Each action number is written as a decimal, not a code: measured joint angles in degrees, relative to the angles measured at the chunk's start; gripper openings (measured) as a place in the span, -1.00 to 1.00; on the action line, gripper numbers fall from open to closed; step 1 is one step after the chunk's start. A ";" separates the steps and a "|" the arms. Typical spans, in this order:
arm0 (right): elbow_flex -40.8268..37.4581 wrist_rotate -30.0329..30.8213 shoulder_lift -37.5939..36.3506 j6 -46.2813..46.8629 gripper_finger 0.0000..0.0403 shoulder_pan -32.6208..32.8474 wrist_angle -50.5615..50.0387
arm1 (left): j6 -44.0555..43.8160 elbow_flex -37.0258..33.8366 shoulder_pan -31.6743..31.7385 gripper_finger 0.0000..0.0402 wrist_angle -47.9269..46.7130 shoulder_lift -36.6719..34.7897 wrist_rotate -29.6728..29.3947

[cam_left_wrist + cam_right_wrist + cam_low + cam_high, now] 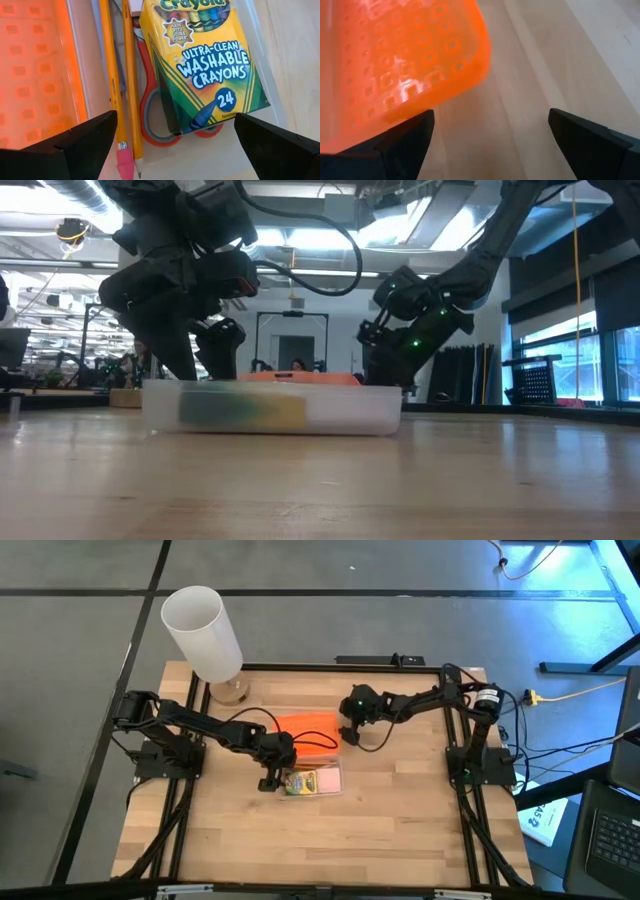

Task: Pack school essentials
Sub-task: Close the orange supply box

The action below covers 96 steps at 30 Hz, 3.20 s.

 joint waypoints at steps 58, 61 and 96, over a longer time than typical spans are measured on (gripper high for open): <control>2.63 -3.79 -5.53 -4.54 0.96 8.03 -0.87 | -4.58 0.82 -1.88 0.98 -1.43 0.09 3.10; 2.64 -3.67 -5.53 -4.58 0.96 8.05 -0.59 | -4.53 2.27 -2.62 0.98 -1.44 0.09 3.13; 6.61 -0.57 -5.51 -10.23 0.96 13.51 -1.86 | -17.90 19.15 -16.37 0.98 -27.21 -11.40 -12.41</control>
